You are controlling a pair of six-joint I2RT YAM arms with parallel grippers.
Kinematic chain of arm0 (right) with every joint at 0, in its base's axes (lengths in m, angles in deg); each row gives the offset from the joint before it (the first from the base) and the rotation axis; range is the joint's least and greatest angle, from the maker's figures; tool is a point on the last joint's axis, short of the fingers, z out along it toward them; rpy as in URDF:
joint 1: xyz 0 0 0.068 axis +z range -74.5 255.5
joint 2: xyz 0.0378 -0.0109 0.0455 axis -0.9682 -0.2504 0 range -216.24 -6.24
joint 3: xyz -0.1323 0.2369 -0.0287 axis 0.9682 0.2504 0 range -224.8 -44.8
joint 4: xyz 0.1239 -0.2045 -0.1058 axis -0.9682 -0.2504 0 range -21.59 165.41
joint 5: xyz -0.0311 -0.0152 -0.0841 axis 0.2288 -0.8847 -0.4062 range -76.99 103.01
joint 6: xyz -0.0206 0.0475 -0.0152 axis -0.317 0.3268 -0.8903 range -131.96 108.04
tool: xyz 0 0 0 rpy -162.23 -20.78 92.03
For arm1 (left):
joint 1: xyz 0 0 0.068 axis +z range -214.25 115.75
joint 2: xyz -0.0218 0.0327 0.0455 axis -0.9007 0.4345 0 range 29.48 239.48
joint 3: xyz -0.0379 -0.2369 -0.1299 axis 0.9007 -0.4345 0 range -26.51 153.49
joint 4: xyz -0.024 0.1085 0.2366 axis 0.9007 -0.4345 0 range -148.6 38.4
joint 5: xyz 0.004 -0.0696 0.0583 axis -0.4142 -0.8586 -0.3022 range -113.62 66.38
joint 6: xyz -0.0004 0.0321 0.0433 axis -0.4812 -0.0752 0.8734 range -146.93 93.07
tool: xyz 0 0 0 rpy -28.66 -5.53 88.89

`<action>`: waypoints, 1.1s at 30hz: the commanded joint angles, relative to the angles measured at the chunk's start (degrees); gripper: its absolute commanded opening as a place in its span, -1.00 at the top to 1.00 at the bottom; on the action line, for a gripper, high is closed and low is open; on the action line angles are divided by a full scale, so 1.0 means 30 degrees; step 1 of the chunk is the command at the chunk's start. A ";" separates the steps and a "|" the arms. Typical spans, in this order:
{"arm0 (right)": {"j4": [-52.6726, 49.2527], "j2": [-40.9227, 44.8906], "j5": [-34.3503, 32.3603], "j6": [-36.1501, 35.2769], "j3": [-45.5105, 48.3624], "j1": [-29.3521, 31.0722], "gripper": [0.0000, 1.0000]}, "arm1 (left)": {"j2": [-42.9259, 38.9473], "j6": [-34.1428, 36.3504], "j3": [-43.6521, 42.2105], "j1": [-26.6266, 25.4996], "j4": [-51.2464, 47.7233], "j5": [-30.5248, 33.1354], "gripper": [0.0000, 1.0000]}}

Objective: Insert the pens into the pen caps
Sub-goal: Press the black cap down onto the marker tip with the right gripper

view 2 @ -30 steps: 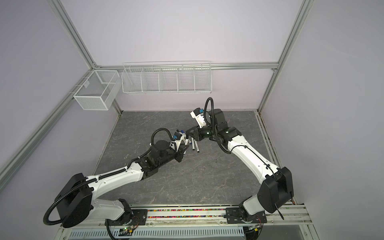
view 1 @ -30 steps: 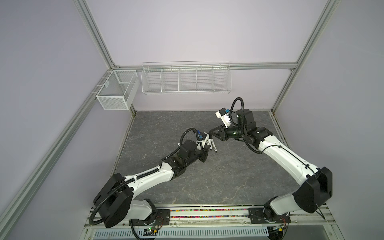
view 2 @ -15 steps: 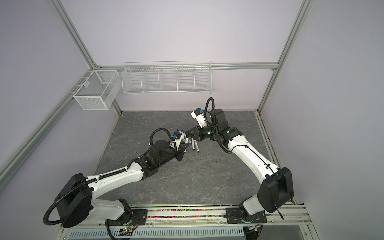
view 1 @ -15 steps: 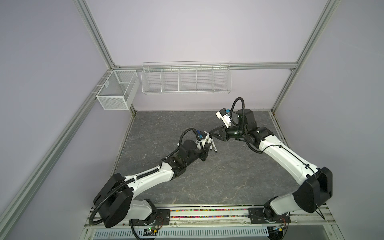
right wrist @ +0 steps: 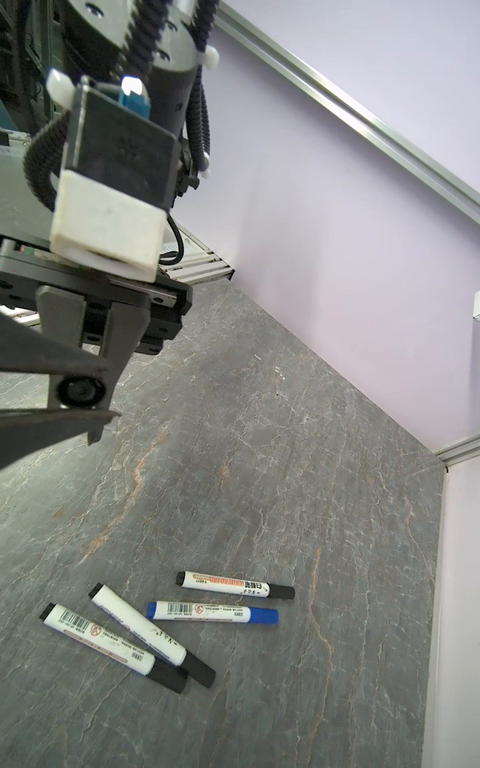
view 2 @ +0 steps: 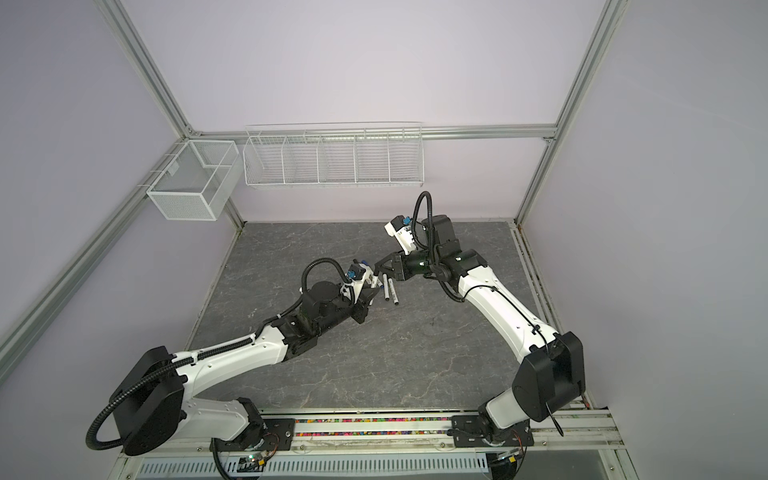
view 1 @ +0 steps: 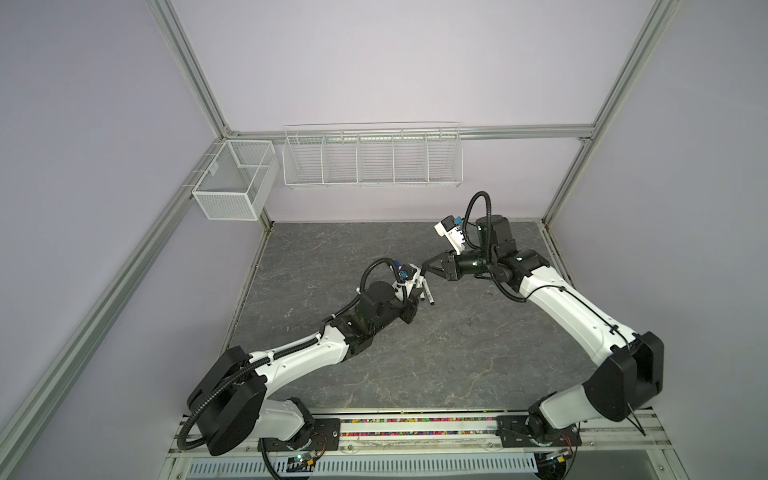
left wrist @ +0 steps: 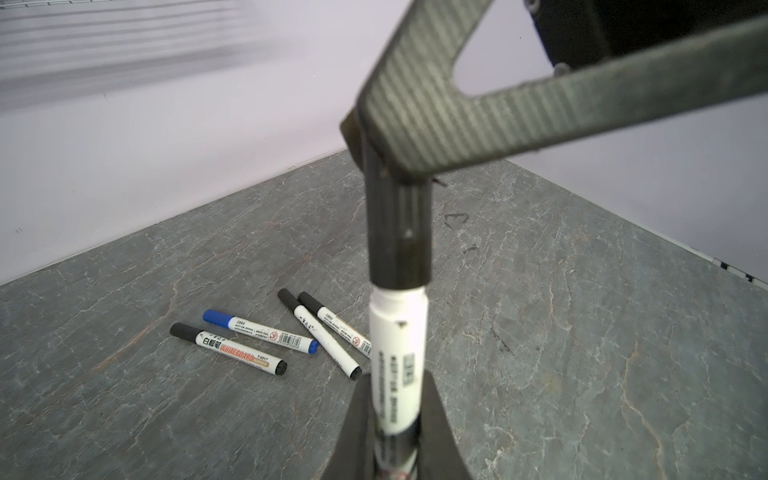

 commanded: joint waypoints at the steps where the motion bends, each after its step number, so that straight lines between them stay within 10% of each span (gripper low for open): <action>1: -0.3671 -0.0202 0.1948 -0.2061 -0.0398 0.0198 0.76 | -0.0111 0.0262 0.0314 0.0108 0.0748 0.0749 1.00; 12: -0.6881 -0.0897 -0.0445 -0.4652 -0.1219 0.0926 0.78 | 0.0466 0.1298 0.1236 0.0077 -0.0257 0.0742 1.00; 33: -0.4676 -0.1585 -0.4564 0.0785 -0.1060 0.1237 0.77 | -0.0114 0.0793 0.0789 -0.0333 0.2703 0.2328 1.00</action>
